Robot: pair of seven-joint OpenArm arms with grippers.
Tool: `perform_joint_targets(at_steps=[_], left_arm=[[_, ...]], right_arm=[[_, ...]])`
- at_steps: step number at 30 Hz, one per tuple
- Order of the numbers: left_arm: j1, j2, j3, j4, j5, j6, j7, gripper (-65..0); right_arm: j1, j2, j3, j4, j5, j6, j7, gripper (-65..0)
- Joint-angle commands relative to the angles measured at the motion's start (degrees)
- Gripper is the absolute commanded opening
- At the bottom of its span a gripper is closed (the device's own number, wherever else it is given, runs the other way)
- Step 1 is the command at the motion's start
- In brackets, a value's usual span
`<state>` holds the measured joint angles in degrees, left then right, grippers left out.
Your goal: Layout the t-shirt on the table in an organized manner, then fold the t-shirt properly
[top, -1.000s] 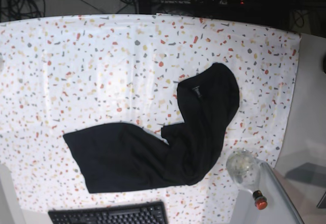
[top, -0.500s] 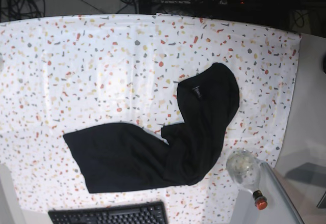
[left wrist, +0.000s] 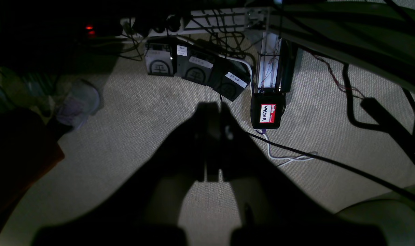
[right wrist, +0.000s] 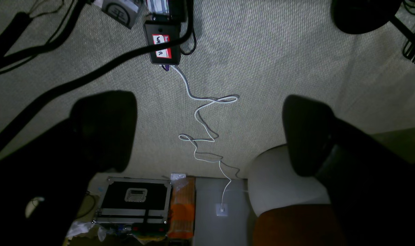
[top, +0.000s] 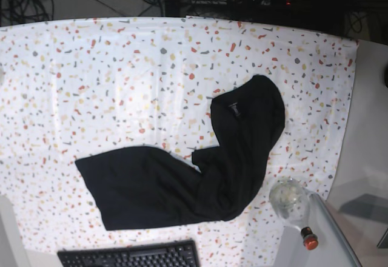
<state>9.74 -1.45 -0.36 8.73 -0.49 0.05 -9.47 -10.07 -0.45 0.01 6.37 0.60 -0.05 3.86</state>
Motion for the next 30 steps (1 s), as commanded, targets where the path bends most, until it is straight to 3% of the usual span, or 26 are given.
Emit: perform_joint_targets(at_steps=[1, 5, 22, 27, 30], left_arm=[[0.50, -0.17, -0.12, 0.02, 0.10, 0.25, -0.24, -65.0], [0.50, -0.26, -0.12, 0.02, 0.10, 0.25, -0.24, -65.0], [7.10, -1.84, 0.49, 9.33, 0.71, 0.25, -0.24, -65.0], [10.79, -3.07, 0.58, 13.64, 0.71, 0.25, -0.24, -65.0], [13.96, -3.78, 0.67, 17.86, 0.80, 0.25, -0.15, -65.0]], right_arm=[[-0.35, 0.14, 0.03, 0.00, -0.21, -0.25, -0.12, -16.8], [-0.35, 0.14, 0.21, 0.00, -0.12, -0.25, -0.12, -65.0], [-1.23, 0.14, -0.14, 0.18, -0.38, -0.34, -0.12, -65.0], [-8.09, 0.23, 0.30, 11.78, -0.12, -0.52, -0.74, -65.0], [-14.77, 0.93, 2.49, 22.51, -0.12, -0.60, -4.52, -65.0]])
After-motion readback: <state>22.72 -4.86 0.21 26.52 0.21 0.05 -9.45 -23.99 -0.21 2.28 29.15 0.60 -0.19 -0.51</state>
